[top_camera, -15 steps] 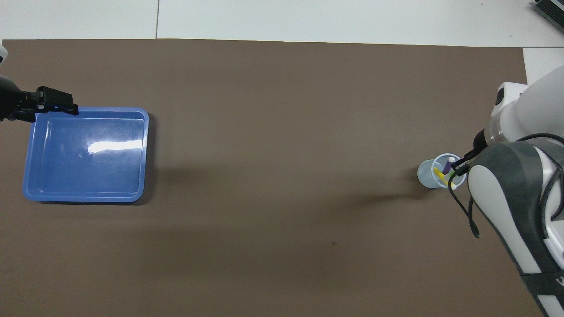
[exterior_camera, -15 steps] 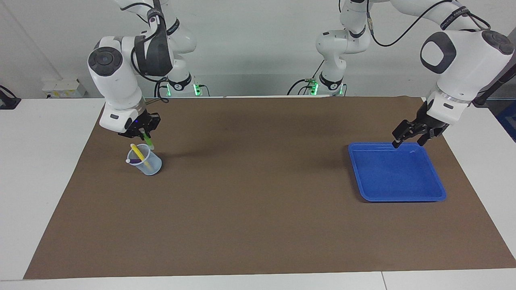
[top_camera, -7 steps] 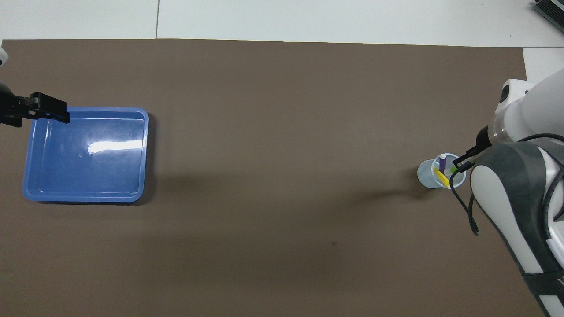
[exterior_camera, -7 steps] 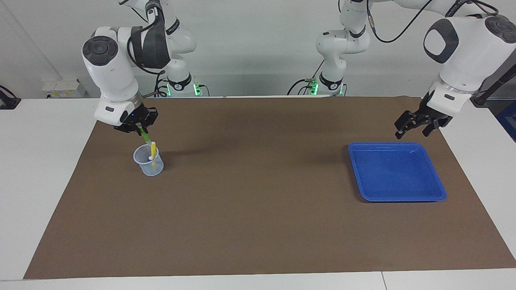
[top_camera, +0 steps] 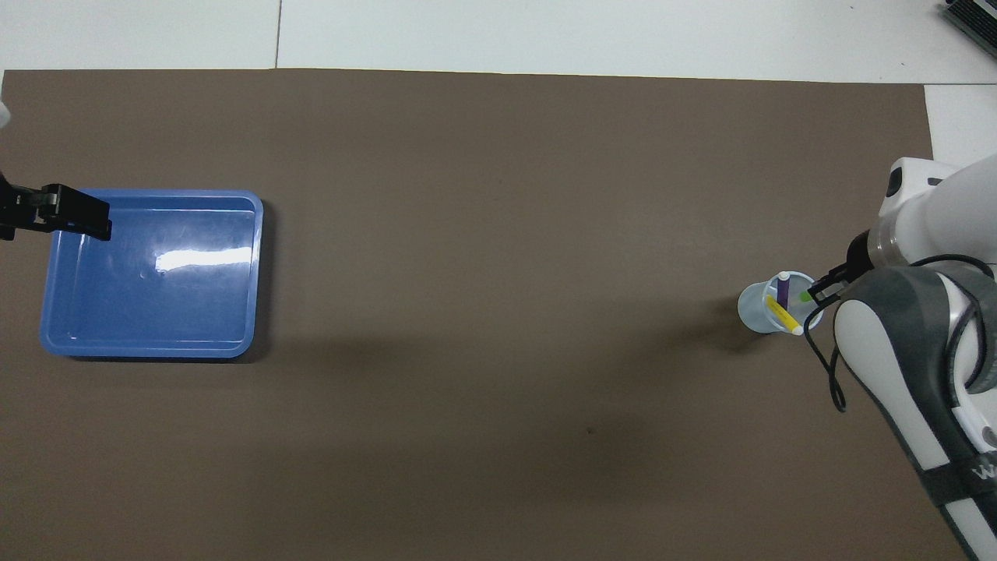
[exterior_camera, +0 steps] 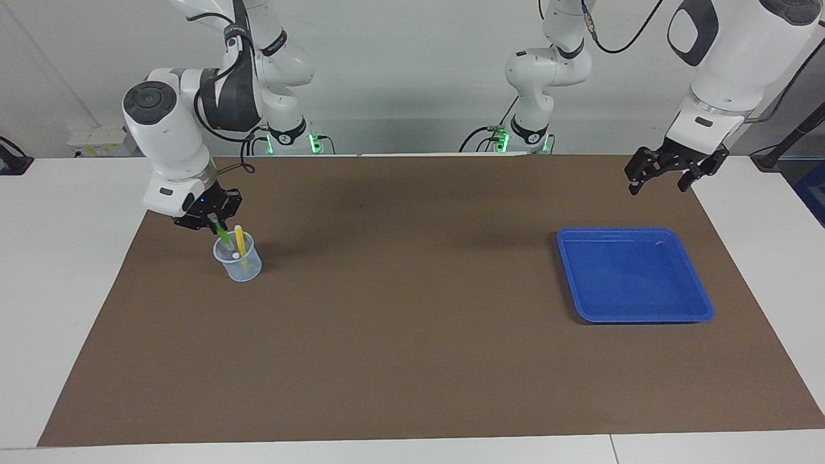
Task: Transfer and insert pens with both arms
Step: 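Carry the green pen to the cup with the right gripper, then release the green pen into the cup and withdraw the right gripper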
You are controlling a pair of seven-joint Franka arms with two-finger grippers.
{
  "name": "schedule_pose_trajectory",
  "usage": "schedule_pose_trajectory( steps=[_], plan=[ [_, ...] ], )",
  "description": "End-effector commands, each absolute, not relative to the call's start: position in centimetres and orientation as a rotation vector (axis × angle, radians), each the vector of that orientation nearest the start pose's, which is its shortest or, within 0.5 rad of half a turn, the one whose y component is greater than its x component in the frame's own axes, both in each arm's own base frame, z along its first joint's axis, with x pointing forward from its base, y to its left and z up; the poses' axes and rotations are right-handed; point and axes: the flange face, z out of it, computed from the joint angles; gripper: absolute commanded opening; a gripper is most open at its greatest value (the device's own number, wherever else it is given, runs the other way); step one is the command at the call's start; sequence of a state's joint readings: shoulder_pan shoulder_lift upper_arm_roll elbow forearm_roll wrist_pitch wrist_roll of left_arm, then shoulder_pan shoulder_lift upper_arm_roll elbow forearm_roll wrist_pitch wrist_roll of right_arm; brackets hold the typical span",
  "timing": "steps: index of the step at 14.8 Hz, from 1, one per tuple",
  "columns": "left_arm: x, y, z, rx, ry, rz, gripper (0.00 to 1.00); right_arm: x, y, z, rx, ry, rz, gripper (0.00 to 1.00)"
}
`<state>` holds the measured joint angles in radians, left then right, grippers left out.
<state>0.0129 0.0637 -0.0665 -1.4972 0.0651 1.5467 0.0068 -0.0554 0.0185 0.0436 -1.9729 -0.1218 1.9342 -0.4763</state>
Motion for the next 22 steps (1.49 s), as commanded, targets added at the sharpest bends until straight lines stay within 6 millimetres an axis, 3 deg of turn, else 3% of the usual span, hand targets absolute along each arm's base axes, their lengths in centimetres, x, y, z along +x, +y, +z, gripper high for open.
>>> schedule_pose_trajectory(
  steps=[1, 4, 6, 7, 8, 10, 15, 17, 18, 21, 22],
  plan=[
    [56.1, -1.8, 62.8, -3.084, 0.113, 0.082, 1.0, 53.8, -2.8, 43.6, -3.124, -0.846, 0.104, 0.0],
    [55.7, -2.3, 63.6, -3.146, 0.109, 0.051, 1.0, 53.5, -3.3, 42.9, -3.126, -0.829, 0.114, 0.03],
    [55.8, -2.3, 63.8, -3.164, 0.101, 0.01, 1.0, 53.5, -3.4, 42.9, -3.127, -0.824, 0.114, 0.31],
    [55.9, -2.3, 63.8, -3.164, 0.101, -0.005, 1.0, 53.5, -3.4, 42.9, -3.128, -0.821, 0.114, 0.7],
    [56.0, -2.3, 63.7, -3.164, 0.101, -0.005, 1.0, 53.5, -3.5, 43.0, -3.127, -0.821, 0.119, 1.0],
    [56.0, -2.3, 63.6, -3.164, 0.101, -0.002, 1.0, 53.5, -3.8, 43.5, -3.127, -0.811, 0.126, 1.0],
    [56.0, -2.3, 63.7, -3.162, 0.103, -0.005, 1.0, 53.1, -2.1, 49.8, -3.03, -0.712, 0.115, 1.0],
    [56.0, -2.3, 63.6, -3.16, 0.105, 0.0, 1.0, 52.0, -1.3, 52.4, -3.009, -0.704, 0.085, 1.0],
    [55.9, -2.3, 63.7, -3.157, 0.11, -0.002, 1.0, 51.2, 0.2, 54.1, -3.014, -0.722, 0.058, 1.0],
    [55.9, -2.2, 63.7, -3.157, 0.107, -0.002, 1.0, 48.6, 2.0, 57.5, -3.058, -0.568, 0.058, 1.0],
    [56.0, -2.1, 63.6, -3.156, 0.105, -0.002, 1.0, 48.7, 2.0, 58.5, -3.063, -0.548, 0.047, 1.0]
  ],
)
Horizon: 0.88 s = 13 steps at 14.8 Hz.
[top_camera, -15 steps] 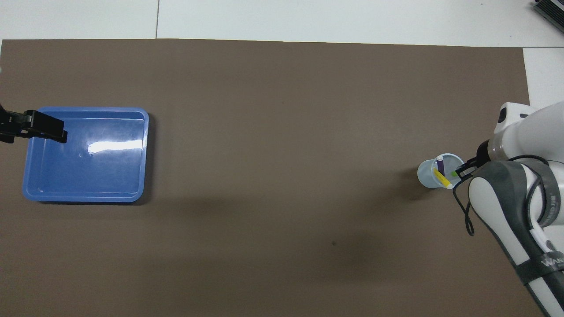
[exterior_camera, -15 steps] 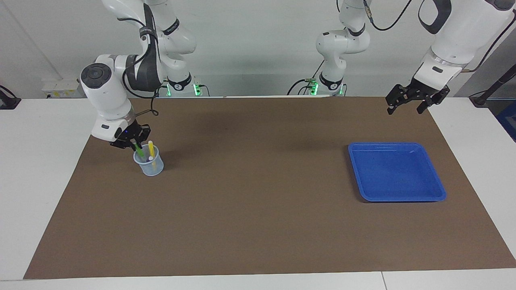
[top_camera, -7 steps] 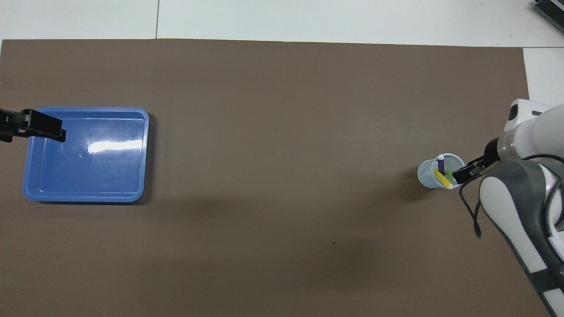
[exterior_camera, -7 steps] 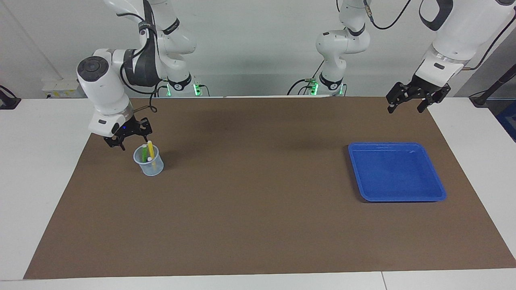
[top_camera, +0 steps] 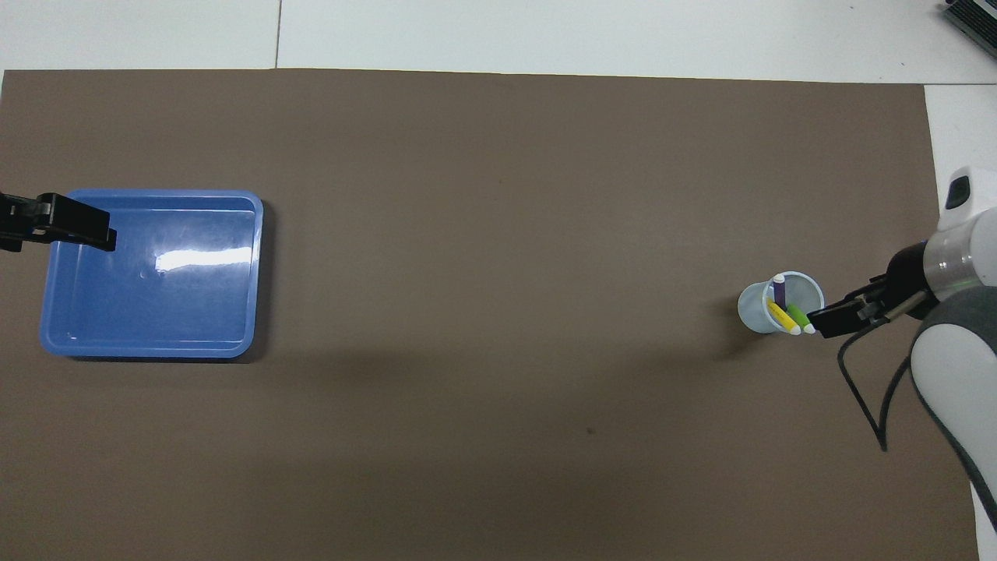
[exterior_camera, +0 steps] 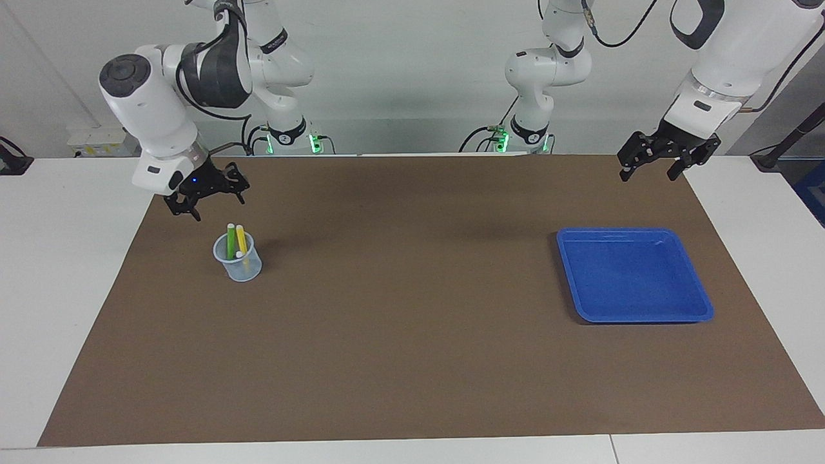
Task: Transfer and insert pens with both arms
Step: 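Release the green pen into the cup and withdraw the right gripper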
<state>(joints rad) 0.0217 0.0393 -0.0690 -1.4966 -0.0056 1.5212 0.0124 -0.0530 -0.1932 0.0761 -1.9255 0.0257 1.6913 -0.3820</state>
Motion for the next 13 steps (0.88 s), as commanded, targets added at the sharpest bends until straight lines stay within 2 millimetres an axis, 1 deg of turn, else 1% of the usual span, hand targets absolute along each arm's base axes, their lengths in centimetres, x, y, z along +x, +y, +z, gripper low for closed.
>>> schedule_pose_trajectory(
  steps=[1, 3, 4, 5, 6, 9, 10, 11, 12, 13],
  plan=[
    [56.0, -1.9, 63.6, -3.142, 0.104, -0.005, 1.0, 49.1, 2.1, 59.5, -3.063, -0.541, 0.051, 1.0],
    [56.1, -1.8, 63.6, -3.124, 0.109, -0.007, 1.0, 50.6, 1.9, 59.9, -3.062, -0.517, 0.077, 1.0],
    [56.0, -1.7, 63.6, -3.123, 0.112, -0.01, 1.0, 51.8, 1.4, 59.8, -3.063, -0.507, 0.1, 1.0],
    [56.0, -1.7, 63.6, -3.123, 0.112, -0.01, 1.0, 52.4, 0.8, 60.2, -3.062, -0.491, 0.104, 1.0],
    [56.1, -1.7, 63.6, -3.123, 0.112, -0.012, 1.0, 52.9, 1.2, 60.6, -3.069, -0.507, 0.107, 1.0],
    [56.0, -1.6, 62.8, -3.122, 0.117, -0.029, 1.0, 54.4, 1.1, 60.2, -3.075, -0.459, 0.141, 1.0],
    [55.9, -1.6, 62.7, -3.121, 0.118, -0.033, 1.0, 54.1, 1.1, 60.1, -3.079, -0.44, 0.149, 1.0],
    [55.8, -1.8, 62.8, -3.121, 0.12, -0.029, 1.0, 54.1, 1.9, 59.6, -3.081, -0.437, 0.149, 1.0],
    [55.8, -1.8, 63.0, -3.123, 0.12, -0.031, 1.0, 54.2, 2.8, 59.6, -3.088, -0.426, 0.132, 1.0],
    [55.8, -1.8, 63.1, -3.123, 0.12, -0.031, 1.0, 54.3, 3.2, 59.7, -3.094, -0.398, 0.12, 1.0]
  ],
)
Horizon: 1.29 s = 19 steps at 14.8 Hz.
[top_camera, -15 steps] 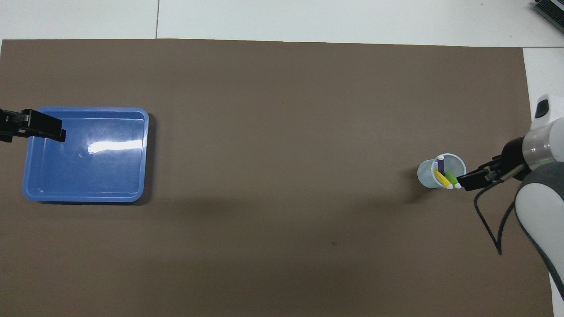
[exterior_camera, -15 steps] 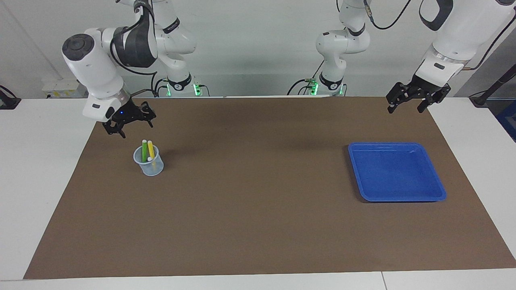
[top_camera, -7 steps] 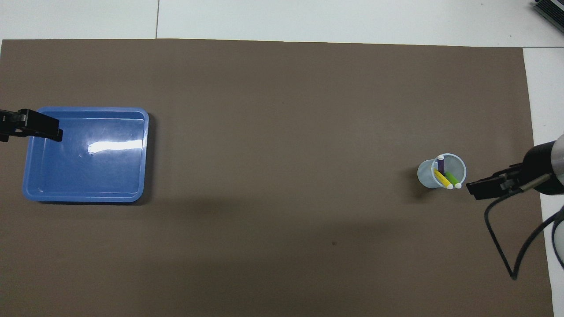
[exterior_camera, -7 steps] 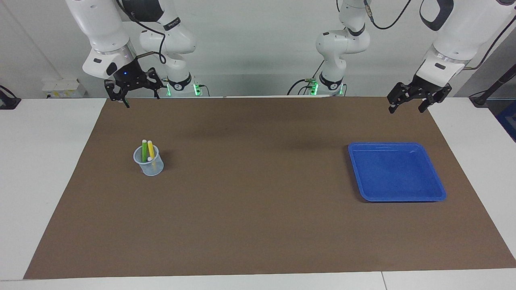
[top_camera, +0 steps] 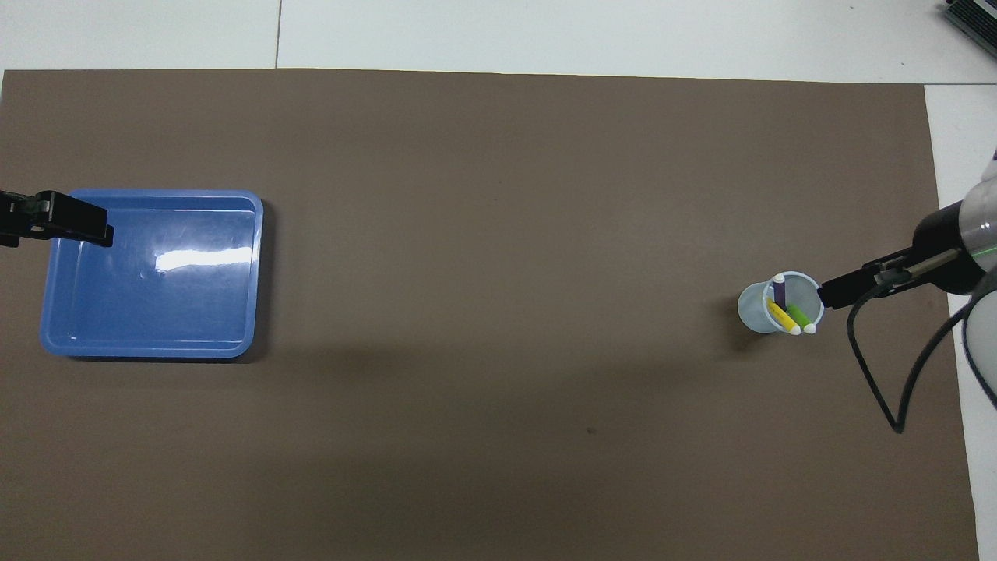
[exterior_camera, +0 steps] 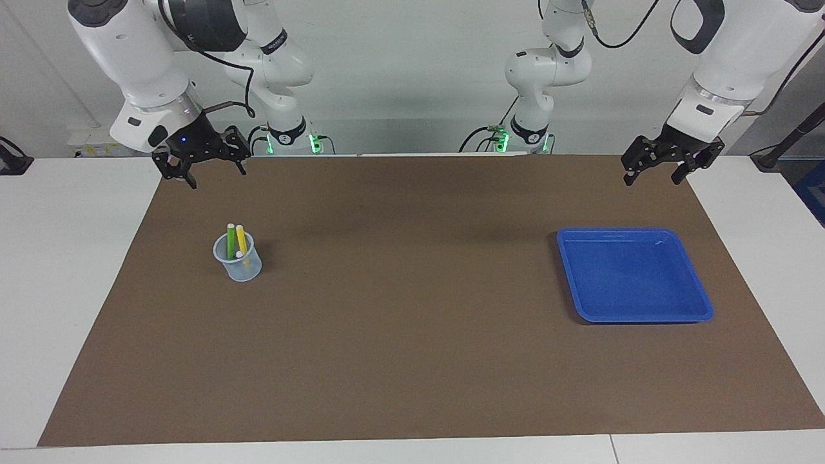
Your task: Transfer and insert pens with both arms
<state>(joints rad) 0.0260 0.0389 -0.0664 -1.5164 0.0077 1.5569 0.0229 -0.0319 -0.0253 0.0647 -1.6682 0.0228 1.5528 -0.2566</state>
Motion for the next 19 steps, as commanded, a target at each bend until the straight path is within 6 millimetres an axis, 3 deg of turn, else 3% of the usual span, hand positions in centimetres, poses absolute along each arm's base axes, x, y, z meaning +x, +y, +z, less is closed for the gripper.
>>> schedule_pose_trajectory(
  steps=[1, 5, 9, 19],
  plan=[
    [55.8, -1.8, 63.1, -3.123, 0.12, -0.024, 1.0, 54.5, 3.5, 59.7, -3.101, -0.375, 0.09, 1.0],
    [55.9, -1.8, 63.6, -3.126, 0.117, -0.036, 1.0, 54.9, 2.1, 60.2, -3.106, -0.32, 0.051, 1.0],
    [55.8, -1.9, 63.6, -3.131, 0.12, -0.036, 1.0, 53.5, 2.0, 59.9, -3.111, -0.246, 0.078, 1.0],
    [55.9, -1.9, 63.5, -3.134, 0.108, -0.041, 1.0, 53.8, 0.8, 59.8, -3.119, -0.171, 0.044, 1.0]
  ],
)
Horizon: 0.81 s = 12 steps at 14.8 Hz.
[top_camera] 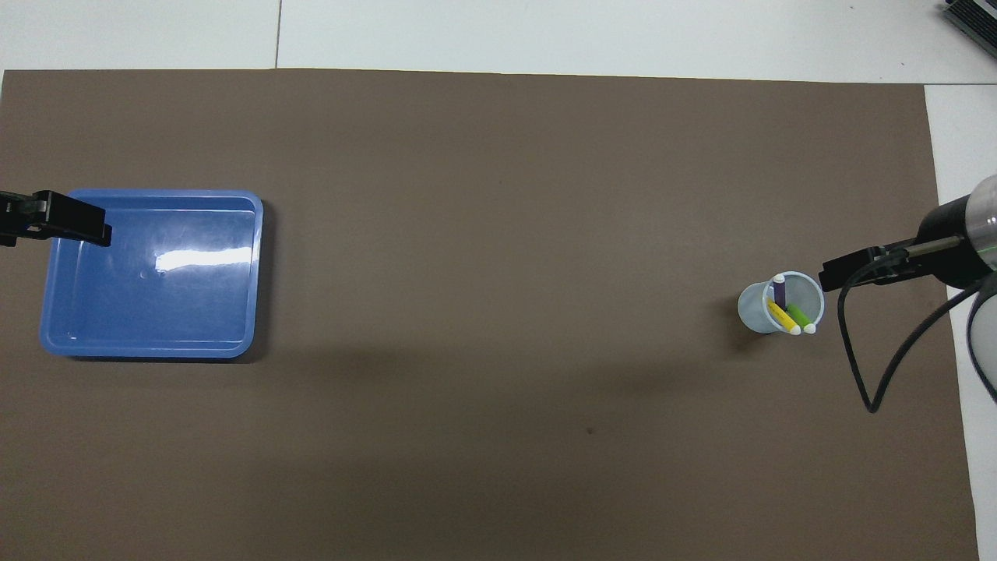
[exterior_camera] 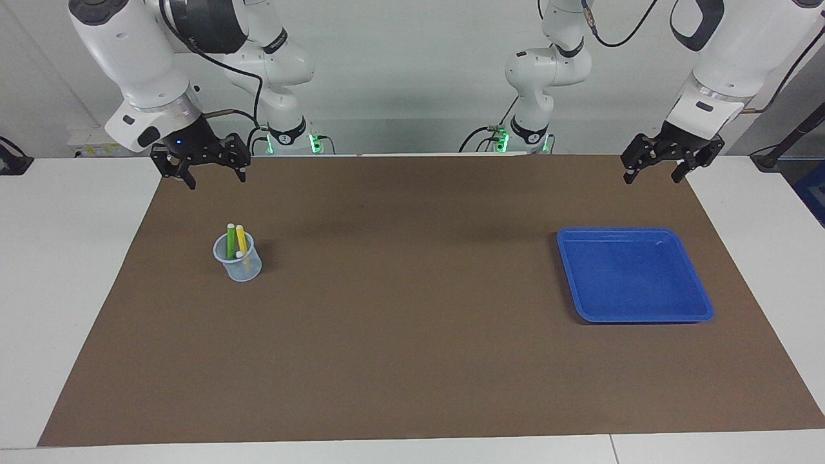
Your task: Transfer and insert pens with both arms
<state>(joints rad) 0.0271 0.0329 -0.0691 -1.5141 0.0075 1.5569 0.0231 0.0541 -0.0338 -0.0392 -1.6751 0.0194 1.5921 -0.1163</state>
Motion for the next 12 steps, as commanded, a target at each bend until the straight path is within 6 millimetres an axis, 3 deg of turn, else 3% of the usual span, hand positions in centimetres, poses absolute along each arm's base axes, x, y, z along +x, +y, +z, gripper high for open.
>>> schedule_pose_trajectory(
  steps=[1, 12],
  plan=[
    [55.87, -1.79, 63.52, -3.134, 0.106, -0.041, 1.0, 53.83, 0.73, 59.77, -3.12, -0.169, 0.044, 1.0],
    [56.02, -1.88, 63.33, -3.134, 0.111, -0.043, 1.0, 53.42, 1.02, 60.18, -3.122, -0.147, 0.064, 1.0]
  ],
)
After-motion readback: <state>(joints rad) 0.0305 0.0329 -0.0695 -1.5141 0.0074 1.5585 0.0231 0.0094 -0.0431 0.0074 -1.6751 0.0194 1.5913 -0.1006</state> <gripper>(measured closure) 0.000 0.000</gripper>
